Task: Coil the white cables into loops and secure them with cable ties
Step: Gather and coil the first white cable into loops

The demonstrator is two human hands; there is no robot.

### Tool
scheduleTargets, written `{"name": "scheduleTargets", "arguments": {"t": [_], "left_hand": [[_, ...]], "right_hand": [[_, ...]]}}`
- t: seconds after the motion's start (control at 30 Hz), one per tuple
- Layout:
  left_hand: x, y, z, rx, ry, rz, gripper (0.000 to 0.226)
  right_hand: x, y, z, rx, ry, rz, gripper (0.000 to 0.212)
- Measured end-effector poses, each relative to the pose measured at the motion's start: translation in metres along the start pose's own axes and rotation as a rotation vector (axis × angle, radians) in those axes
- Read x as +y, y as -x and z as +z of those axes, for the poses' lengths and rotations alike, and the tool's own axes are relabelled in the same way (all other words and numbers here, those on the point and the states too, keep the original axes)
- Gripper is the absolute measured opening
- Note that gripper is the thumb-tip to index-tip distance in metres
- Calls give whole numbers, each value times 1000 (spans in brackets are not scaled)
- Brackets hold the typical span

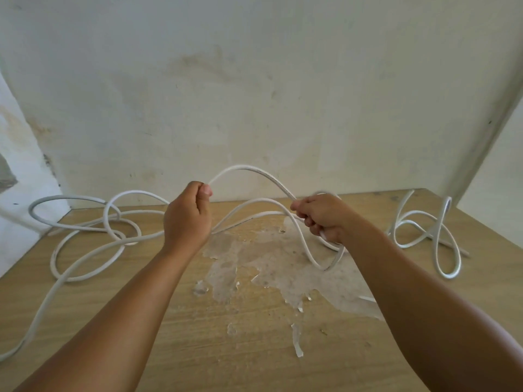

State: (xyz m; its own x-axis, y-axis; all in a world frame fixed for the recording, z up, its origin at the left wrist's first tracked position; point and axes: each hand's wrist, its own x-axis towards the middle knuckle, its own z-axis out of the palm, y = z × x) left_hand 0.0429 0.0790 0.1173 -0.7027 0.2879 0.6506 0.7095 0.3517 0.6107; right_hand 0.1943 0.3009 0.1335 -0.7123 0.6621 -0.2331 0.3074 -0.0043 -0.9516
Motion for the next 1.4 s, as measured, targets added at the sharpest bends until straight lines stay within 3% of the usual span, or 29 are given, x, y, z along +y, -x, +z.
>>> {"name": "scheduleTargets", "arguments": {"t": [0.17,0.27,0.37,0.53,0.67,0.93,1.13,1.23,1.33,1.4], "left_hand": [[-3,-3,3,-49,5,-64,28],[1,5,11,-129,8,-63,29],[9,19,21,-226,-9,-42,32],[27,40,30,-437,-73,-26,30],[41,65,35,-649,-181,88,27],[68,82,8,-1043,-333,207,46],[70,72,-20,-1021,-191,260,39],[64,65,-30,-951,-158,318,32],[60,61,-34,-904,-117,400,24],[55,54,-36,-772,-97,500,16]], "right_hand": [[-28,39,-9,-315,-672,124,27],[-39,59,-2,-434,-875,47,35],[-46,71,13,-411,-932,-109,38],[-44,74,29,-277,-837,-290,37],[-35,66,38,-207,-609,-366,34],[-8,55,53,-233,-180,-372,31],[-5,58,63,-367,-90,-383,27],[-5,60,59,-394,79,-365,27],[-3,64,62,-359,408,-436,35],[1,65,65,-324,510,-473,44]]}}
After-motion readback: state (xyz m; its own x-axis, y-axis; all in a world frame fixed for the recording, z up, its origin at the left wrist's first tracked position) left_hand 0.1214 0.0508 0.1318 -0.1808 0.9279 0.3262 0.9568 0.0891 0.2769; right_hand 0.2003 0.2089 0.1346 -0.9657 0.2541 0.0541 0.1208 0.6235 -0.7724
